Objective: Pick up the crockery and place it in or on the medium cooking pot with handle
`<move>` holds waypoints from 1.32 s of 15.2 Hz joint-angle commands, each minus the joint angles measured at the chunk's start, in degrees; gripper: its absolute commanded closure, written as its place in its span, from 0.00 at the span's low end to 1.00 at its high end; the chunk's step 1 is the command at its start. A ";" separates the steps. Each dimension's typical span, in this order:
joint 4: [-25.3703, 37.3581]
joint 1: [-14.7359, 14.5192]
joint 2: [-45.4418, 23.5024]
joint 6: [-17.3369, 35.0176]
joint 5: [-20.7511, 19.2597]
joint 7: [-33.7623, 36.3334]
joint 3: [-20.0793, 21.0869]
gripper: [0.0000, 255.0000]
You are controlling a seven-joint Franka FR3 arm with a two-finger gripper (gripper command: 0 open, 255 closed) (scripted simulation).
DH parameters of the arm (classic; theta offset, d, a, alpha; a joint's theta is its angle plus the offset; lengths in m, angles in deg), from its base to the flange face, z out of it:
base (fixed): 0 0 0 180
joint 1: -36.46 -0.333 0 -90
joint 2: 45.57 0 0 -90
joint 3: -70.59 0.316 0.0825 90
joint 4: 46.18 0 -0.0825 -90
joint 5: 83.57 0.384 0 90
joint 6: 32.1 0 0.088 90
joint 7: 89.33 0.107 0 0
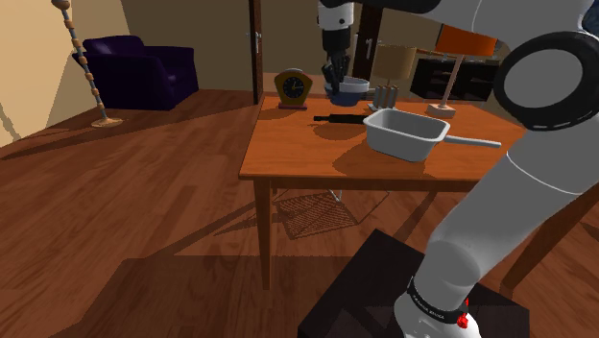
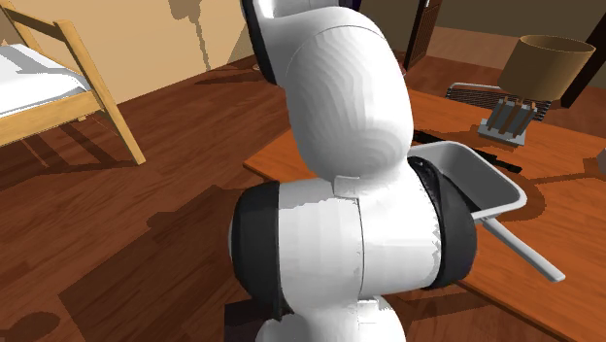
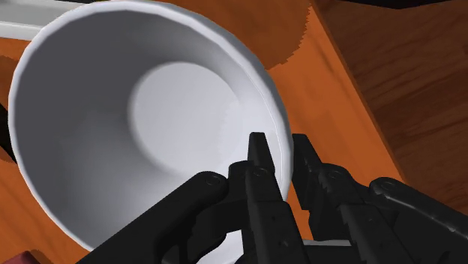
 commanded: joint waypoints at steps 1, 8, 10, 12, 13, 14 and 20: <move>-2.74 0.85 2.83 0.36 -0.42 -2.29 -1.38 1.00; -9.14 3.78 10.18 1.27 -2.88 -10.77 -7.00 1.00; -10.32 4.58 11.81 1.45 -3.77 -13.28 -8.74 1.00; -11.25 5.40 13.22 1.61 -4.69 -15.85 -10.51 1.00; -11.61 5.81 13.85 1.69 -5.17 -17.15 -11.43 1.00; -11.90 6.19 14.42 1.77 -5.66 -18.45 -12.37 1.00; -12.35 8.43 16.66 2.37 -8.56 -26.55 -18.31 1.00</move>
